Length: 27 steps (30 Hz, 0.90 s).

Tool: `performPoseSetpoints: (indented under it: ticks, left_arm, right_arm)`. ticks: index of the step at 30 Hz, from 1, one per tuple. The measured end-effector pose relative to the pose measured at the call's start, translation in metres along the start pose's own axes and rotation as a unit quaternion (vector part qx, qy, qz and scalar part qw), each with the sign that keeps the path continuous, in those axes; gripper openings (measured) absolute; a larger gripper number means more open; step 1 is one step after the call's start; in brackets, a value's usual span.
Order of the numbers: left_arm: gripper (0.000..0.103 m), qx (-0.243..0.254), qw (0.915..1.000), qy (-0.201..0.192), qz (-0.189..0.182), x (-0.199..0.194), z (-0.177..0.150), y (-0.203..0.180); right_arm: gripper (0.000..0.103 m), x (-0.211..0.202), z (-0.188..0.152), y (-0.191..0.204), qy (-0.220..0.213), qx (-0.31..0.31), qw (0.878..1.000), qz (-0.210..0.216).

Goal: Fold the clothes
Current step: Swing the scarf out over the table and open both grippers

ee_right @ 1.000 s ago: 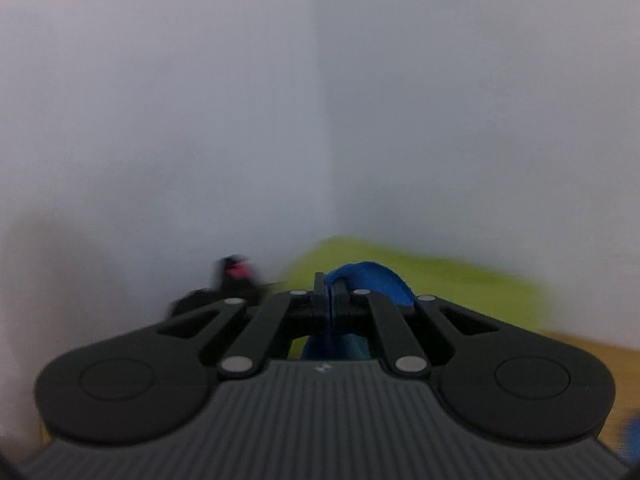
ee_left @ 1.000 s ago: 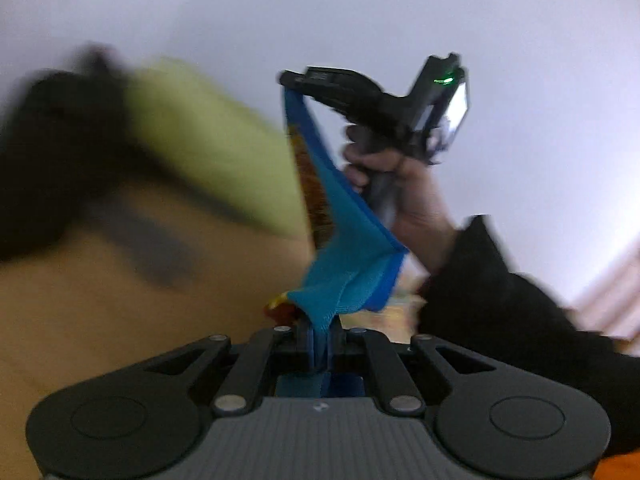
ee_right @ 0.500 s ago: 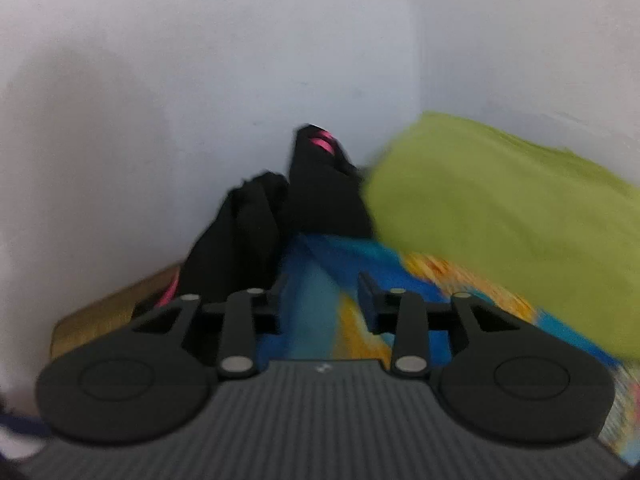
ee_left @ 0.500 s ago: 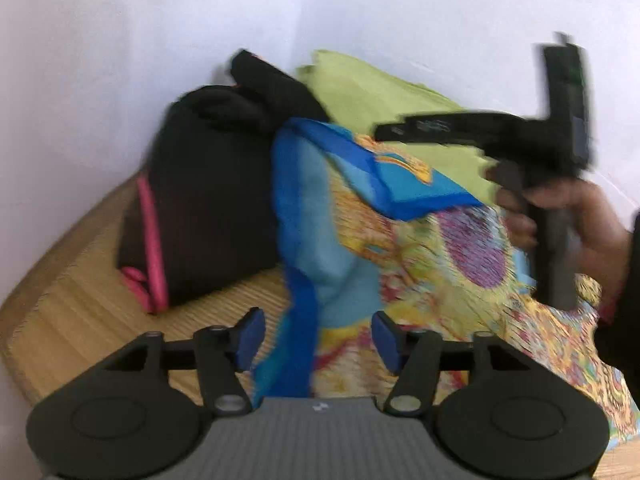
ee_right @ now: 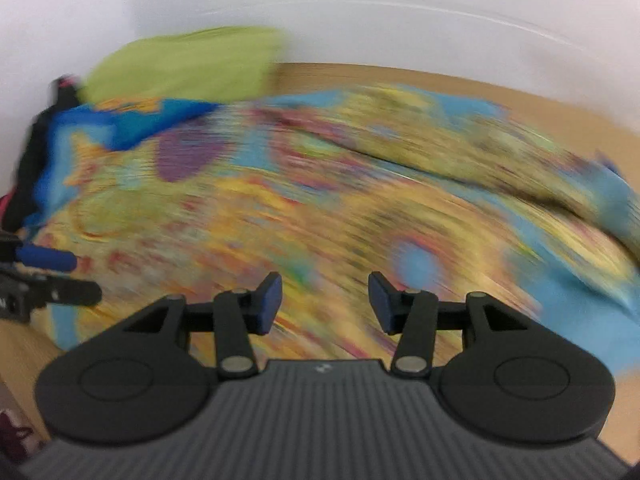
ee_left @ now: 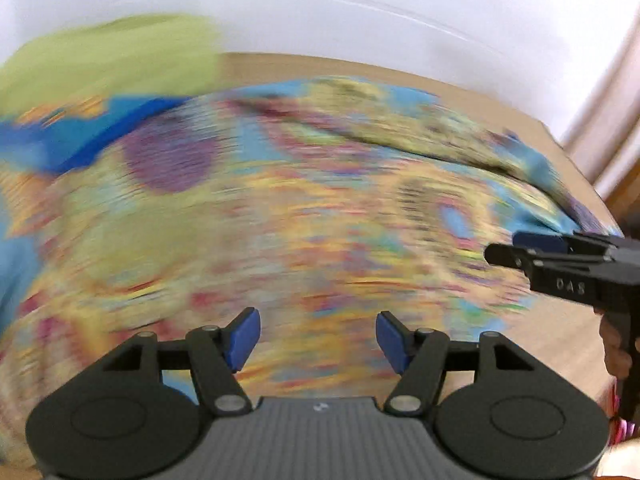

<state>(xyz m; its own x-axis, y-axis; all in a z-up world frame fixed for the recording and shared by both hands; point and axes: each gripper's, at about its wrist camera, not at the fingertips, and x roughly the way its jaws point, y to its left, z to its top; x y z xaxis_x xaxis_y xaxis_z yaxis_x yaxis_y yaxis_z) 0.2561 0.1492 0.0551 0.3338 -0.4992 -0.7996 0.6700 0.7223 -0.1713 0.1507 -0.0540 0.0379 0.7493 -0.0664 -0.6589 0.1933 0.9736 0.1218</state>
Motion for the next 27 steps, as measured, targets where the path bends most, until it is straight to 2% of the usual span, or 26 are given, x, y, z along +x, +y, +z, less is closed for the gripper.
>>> performPoseSetpoints:
  ticks: [4,7,11,15,19,22,24,27]
  left_arm:
    - [0.068,0.036,0.9988,0.005,-0.033,0.019,-0.007,-0.107]
    - [0.069,0.061,0.9965,0.009,-0.057,0.033,-0.014,-0.187]
    - [0.069,0.092,0.9911,0.027,-0.092,0.057,-0.031,-0.280]
    - [0.069,0.133,0.9859,0.039,-0.094,0.078,-0.035,-0.349]
    - [0.071,0.164,0.9832,0.031,-0.074,0.097,-0.025,-0.394]
    - [0.073,0.166,0.9840,0.021,-0.061,0.118,-0.015,-0.419]
    - [0.073,0.163,0.9845,0.020,-0.062,0.137,-0.007,-0.432]
    - [0.073,0.156,0.9861,0.035,-0.045,0.165,0.006,-0.452]
  right_arm:
    - [0.050,-0.062,-0.047,-0.095,0.000,0.063,0.995,-0.082]
    - [0.050,-0.117,-0.087,-0.154,-0.017,0.095,0.987,-0.125]
    - [0.050,-0.176,-0.141,-0.224,-0.019,0.127,0.977,-0.170]
    - [0.050,-0.213,-0.176,-0.284,-0.019,0.175,0.964,-0.198]
    - [0.050,-0.211,-0.183,-0.326,-0.020,0.193,0.963,-0.189]
    - [0.050,-0.203,-0.184,-0.355,-0.019,0.196,0.964,-0.179]
    - [0.050,-0.191,-0.176,-0.374,-0.008,0.171,0.970,-0.170]
    - [0.050,-0.174,-0.157,-0.404,0.013,0.138,0.975,-0.173]
